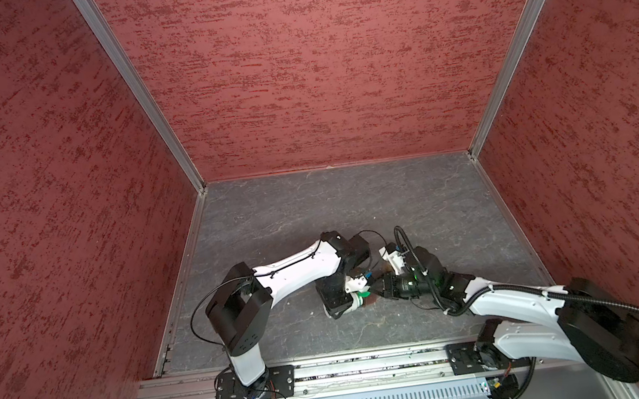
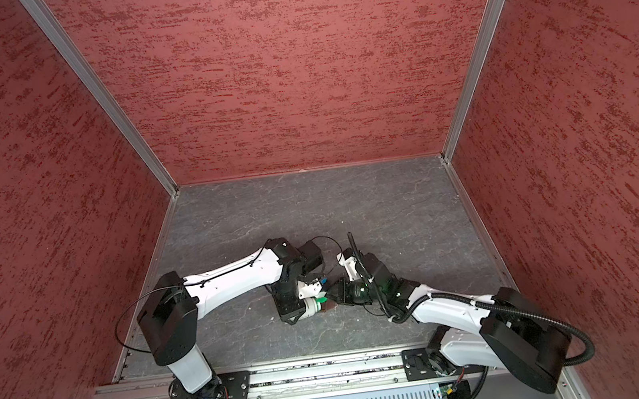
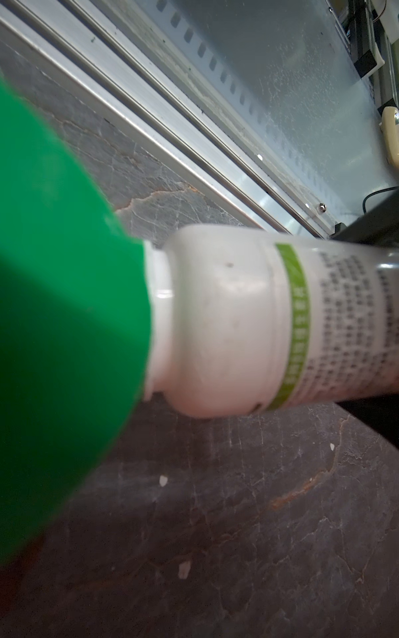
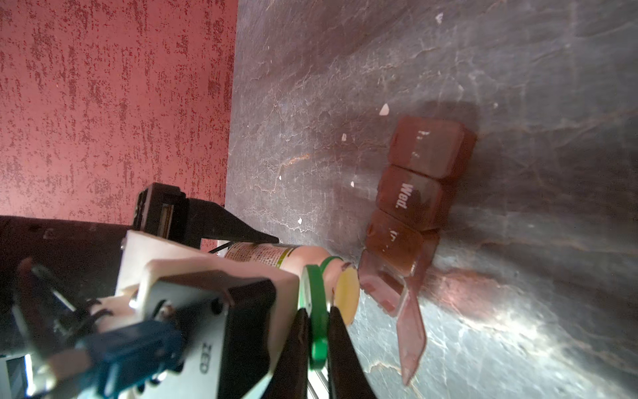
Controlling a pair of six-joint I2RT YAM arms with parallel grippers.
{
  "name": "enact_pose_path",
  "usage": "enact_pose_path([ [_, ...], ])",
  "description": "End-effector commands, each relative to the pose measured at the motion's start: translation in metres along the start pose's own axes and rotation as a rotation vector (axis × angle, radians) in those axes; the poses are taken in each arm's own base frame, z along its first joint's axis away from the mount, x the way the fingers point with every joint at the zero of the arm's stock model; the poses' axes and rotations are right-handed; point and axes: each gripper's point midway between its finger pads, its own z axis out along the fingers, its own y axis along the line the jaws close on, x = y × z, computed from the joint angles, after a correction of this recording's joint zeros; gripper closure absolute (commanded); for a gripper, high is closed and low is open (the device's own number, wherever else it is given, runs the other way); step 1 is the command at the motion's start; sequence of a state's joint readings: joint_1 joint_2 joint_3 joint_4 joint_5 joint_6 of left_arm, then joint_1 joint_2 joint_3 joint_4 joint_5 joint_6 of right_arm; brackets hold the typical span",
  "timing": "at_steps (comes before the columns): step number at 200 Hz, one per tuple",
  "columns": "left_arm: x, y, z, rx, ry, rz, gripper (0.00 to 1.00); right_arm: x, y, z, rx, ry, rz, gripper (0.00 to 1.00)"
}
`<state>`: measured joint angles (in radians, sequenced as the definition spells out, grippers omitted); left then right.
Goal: Sort the pills into containers
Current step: 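Tip the bottle into the compartment with the left gripper while the right steadies the cap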
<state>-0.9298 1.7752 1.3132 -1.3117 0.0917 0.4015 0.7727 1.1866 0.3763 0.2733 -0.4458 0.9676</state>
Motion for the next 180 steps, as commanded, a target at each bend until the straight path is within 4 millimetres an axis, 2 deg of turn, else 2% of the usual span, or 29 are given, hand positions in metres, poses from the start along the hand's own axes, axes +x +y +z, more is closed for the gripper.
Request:
enact_pose_path([
  [1,-0.0065,0.0007,-0.0013,-0.007,0.003,0.028,1.00,0.0001,0.0051,-0.0018,-0.020,-0.016,-0.028,0.87],
  [180,-0.0115,0.0058,-0.0056,-0.049,0.058,0.051,1.00,0.0022,-0.0046,-0.0025,-0.001,-0.029,-0.025,0.87],
])
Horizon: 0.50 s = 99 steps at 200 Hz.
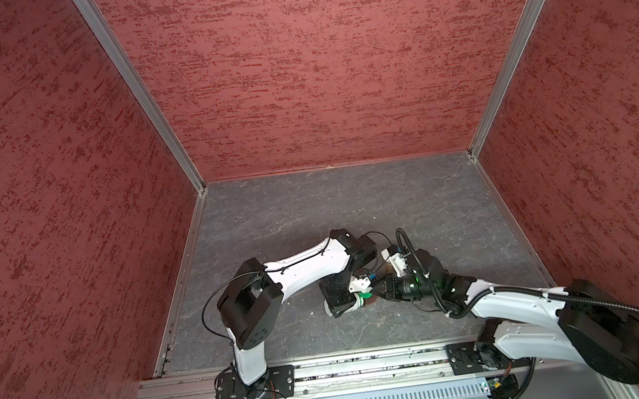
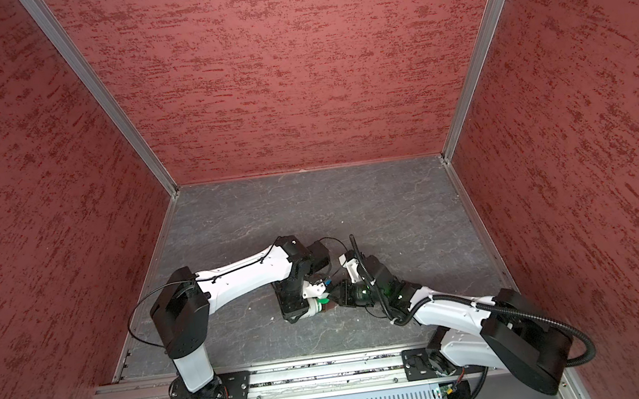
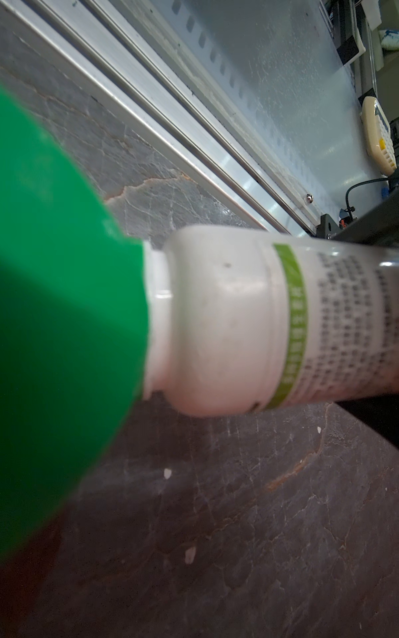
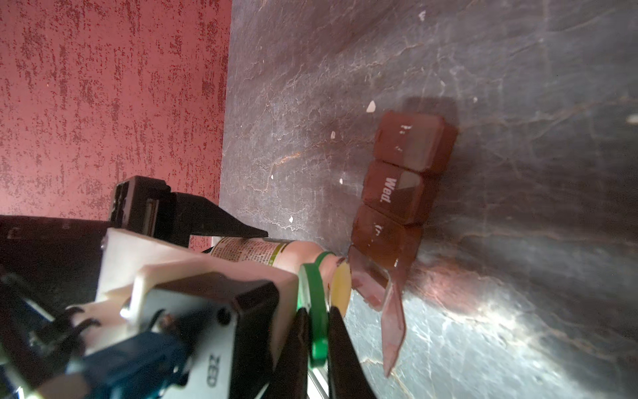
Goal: Sort the pills into containers
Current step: 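Tip the bottle into the compartment with the left gripper while the right steadies the cap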
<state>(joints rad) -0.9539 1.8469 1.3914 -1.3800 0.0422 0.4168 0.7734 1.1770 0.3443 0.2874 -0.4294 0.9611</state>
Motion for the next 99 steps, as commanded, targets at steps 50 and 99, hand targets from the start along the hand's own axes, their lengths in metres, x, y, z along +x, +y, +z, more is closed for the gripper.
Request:
enact_pose_path([
  [50,-0.0088,0.0071,-0.0058,-0.035,-0.014,0.019,1.00,-0.0018,0.0030,0.0001,-0.011,-0.021,-0.019,0.87],
  [99,-0.0129,0.0086,-0.0072,-0.035,-0.022,0.022,1.00,-0.0015,0.0025,0.0019,-0.013,-0.015,-0.018,0.87],
])
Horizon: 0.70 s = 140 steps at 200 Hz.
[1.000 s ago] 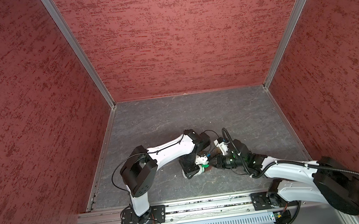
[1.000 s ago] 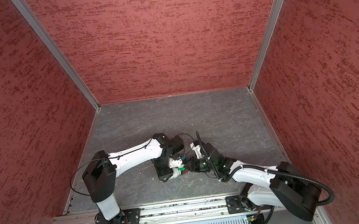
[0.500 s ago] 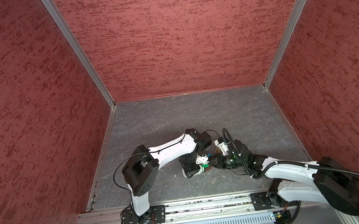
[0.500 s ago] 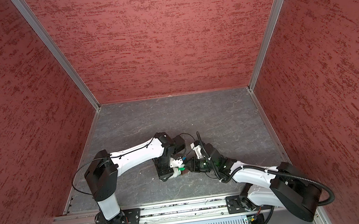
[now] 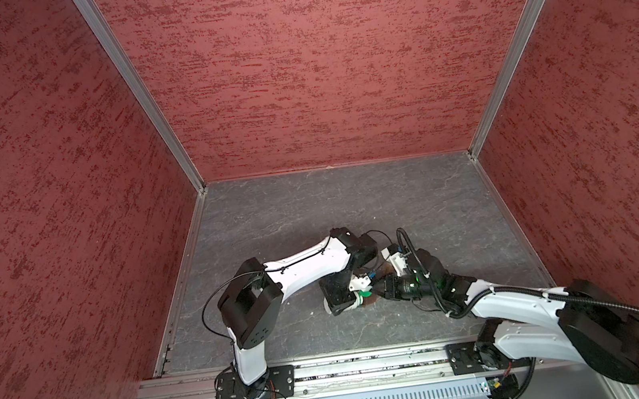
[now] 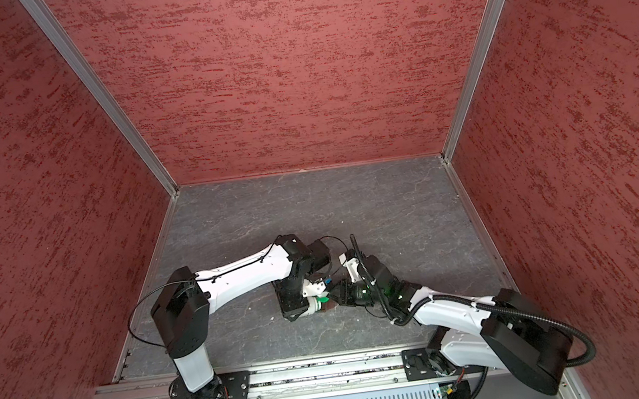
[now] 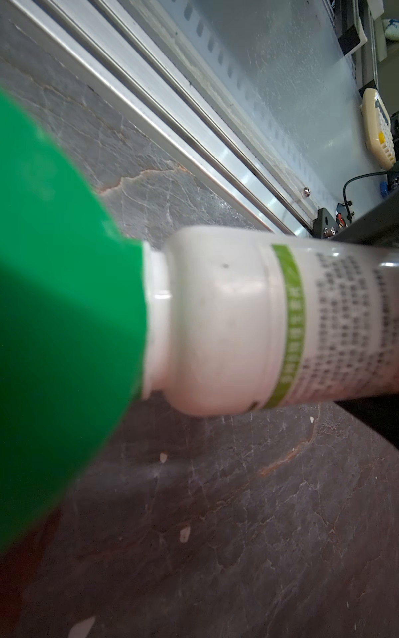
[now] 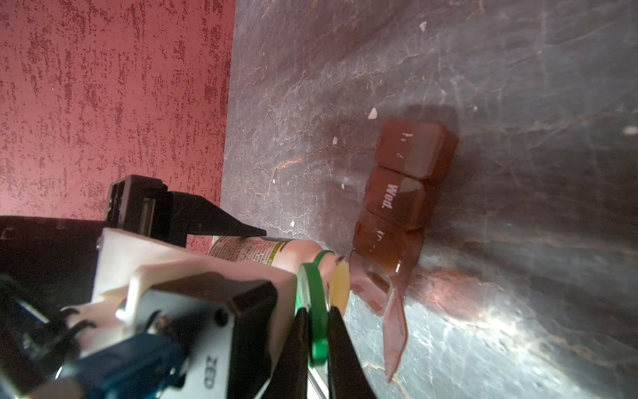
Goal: Sort the pills into containers
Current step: 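Tip the bottle into the compartment with the left gripper while the right steadies the cap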
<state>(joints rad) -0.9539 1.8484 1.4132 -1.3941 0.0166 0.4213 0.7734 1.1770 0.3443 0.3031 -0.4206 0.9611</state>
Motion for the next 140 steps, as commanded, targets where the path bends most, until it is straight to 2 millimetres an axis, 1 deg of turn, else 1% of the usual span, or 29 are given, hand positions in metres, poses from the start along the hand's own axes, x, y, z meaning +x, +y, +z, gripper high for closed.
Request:
enact_pose_path([
  [1,-0.0127,0.0042,-0.0022,-0.009,-0.025,0.018,1.00,0.0019,0.0004,0.0020,-0.006,0.000,-0.012,0.87],
  [140,-0.0179,0.0094,-0.0032,-0.049,0.004,0.034,1.00,0.0030,-0.0063,0.0088,0.029,0.025,-0.015,0.87],
])
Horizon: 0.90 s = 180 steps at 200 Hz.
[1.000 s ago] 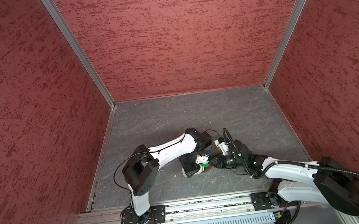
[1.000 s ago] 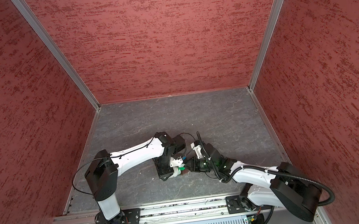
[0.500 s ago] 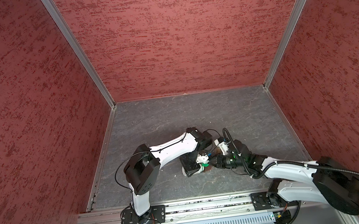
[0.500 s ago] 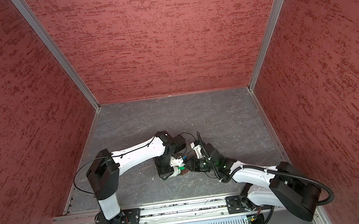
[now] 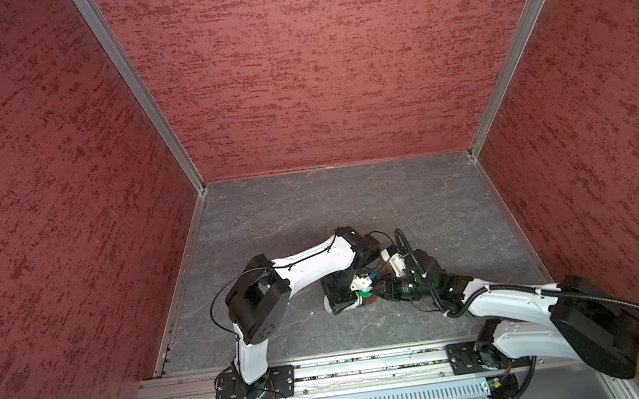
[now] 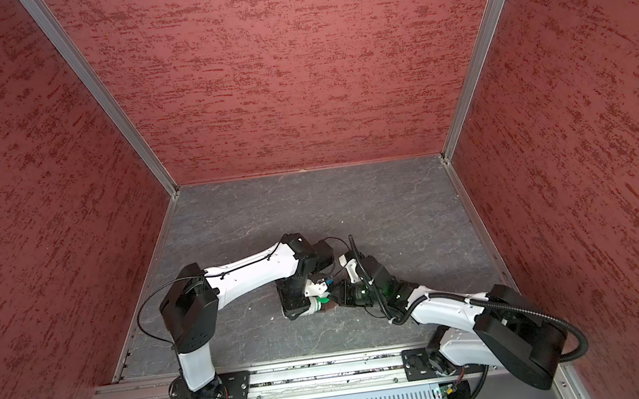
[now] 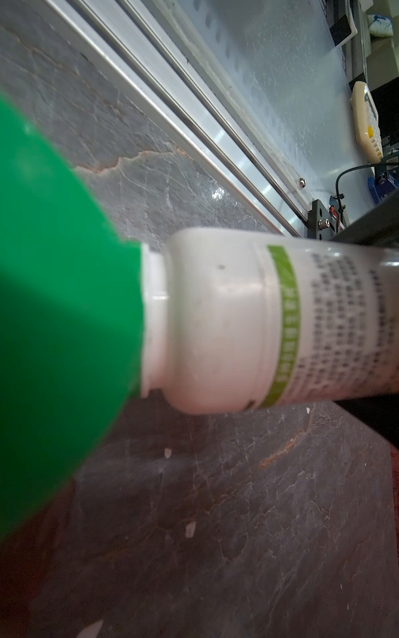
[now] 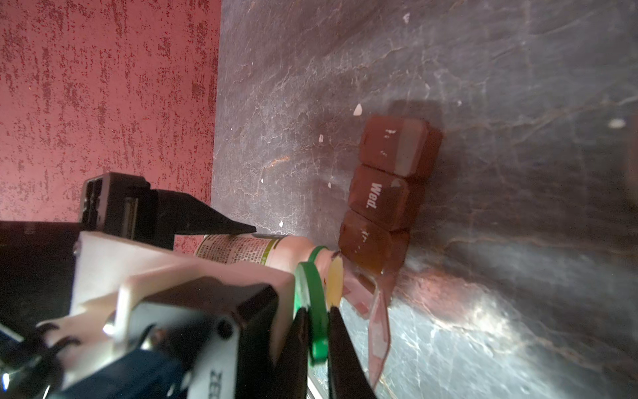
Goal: Sort the pills into containers
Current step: 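Tip the bottle into the compartment with the left gripper while the right steadies the cap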
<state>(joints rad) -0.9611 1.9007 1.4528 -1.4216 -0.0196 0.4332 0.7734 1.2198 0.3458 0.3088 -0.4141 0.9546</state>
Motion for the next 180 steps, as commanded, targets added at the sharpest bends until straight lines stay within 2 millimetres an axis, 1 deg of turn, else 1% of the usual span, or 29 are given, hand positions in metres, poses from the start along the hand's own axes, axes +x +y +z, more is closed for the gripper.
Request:
enact_pose_path([
  [1,-0.015,0.004,-0.007,-0.028,-0.046,0.014,1.00,0.001,0.004,0.003,-0.002,0.013,-0.025,0.87],
  [53,-0.019,0.004,-0.009,-0.041,-0.040,0.024,1.00,0.002,0.000,0.005,0.015,0.020,-0.024,0.87],
  [106,-0.024,-0.002,-0.012,-0.047,-0.044,0.039,1.00,0.002,-0.001,0.005,0.020,0.023,-0.024,0.87],
  [180,-0.032,0.001,-0.020,-0.052,-0.089,0.021,1.00,0.002,0.000,0.005,0.015,0.020,-0.025,0.87],
])
